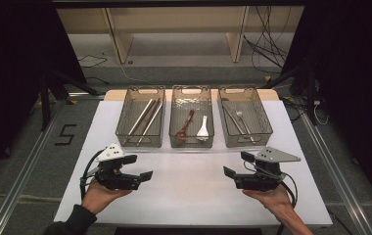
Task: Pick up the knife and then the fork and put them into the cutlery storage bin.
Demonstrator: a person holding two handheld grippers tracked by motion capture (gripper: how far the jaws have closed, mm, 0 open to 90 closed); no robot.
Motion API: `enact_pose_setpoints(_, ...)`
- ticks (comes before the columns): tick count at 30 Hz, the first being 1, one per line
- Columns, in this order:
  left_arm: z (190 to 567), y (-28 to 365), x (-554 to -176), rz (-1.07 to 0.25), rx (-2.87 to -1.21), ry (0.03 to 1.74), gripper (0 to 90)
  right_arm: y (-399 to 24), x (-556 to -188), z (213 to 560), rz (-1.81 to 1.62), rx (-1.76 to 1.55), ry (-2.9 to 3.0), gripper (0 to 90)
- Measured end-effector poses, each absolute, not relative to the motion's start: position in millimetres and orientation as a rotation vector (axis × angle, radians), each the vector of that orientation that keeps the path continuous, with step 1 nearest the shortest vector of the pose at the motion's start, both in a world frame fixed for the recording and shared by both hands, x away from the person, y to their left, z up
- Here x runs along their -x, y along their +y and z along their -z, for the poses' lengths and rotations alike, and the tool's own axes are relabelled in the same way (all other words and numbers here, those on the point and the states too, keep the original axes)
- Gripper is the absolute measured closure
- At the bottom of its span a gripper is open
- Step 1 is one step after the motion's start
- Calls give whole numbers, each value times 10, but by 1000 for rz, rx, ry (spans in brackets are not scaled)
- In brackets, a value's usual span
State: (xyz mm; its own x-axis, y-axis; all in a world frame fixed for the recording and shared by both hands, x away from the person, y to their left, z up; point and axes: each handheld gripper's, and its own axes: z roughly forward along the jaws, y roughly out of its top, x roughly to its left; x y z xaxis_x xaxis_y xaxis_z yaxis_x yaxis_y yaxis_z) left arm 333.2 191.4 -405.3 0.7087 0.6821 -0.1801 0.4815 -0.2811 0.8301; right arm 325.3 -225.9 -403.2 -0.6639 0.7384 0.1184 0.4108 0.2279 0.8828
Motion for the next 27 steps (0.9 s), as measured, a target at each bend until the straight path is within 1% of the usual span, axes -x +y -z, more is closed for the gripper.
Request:
enact_pose_setpoints(6, 4060, 1921, -3305, -257, -1926, 893, 153, -2238, -3196, 4043, -1406, -1055, 2178, 185)
enact_pose_setpoints(27, 4051, 1919, -3312, -270, -1921, 883, 153, -2262, -3198, 4045, -1416, -1052, 2155, 185)
